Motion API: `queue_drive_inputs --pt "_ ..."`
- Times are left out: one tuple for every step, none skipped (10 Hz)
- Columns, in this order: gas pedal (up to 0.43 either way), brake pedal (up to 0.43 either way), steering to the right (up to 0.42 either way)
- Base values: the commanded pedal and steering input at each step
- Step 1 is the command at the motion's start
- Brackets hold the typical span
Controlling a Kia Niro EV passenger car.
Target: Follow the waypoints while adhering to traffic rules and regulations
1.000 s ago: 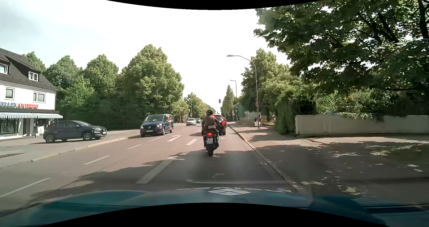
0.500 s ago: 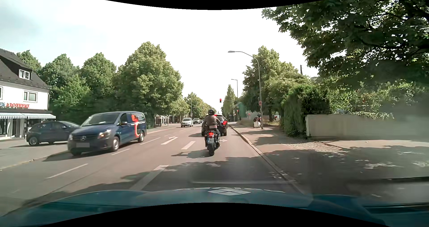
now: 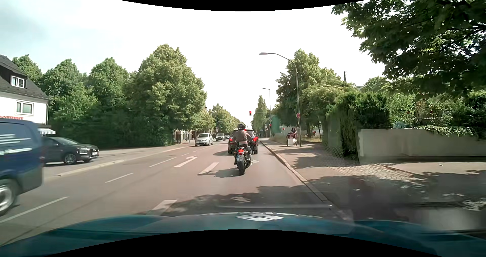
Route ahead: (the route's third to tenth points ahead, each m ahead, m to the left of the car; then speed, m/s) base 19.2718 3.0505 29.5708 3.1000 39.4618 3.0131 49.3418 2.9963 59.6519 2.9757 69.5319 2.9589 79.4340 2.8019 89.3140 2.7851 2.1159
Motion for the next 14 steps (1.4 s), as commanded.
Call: queue_drive_inputs --pt "0.000 0.171 -0.012" --pt "0.000 0.165 -0.012" --pt "0.000 0.171 -0.012" --pt "0.000 0.177 -0.012" --pt "0.000 0.177 -0.012" --pt "0.000 0.177 -0.012" --pt "0.000 0.171 -0.012" --pt "0.000 0.159 -0.012" --pt "0.000 0.152 -0.012" --pt "0.000 0.152 -0.012" --pt "0.000 0.146 -0.012" --pt "0.000 0.134 -0.012" --pt "0.000 0.128 -0.012" --pt "0.000 0.110 -0.012"
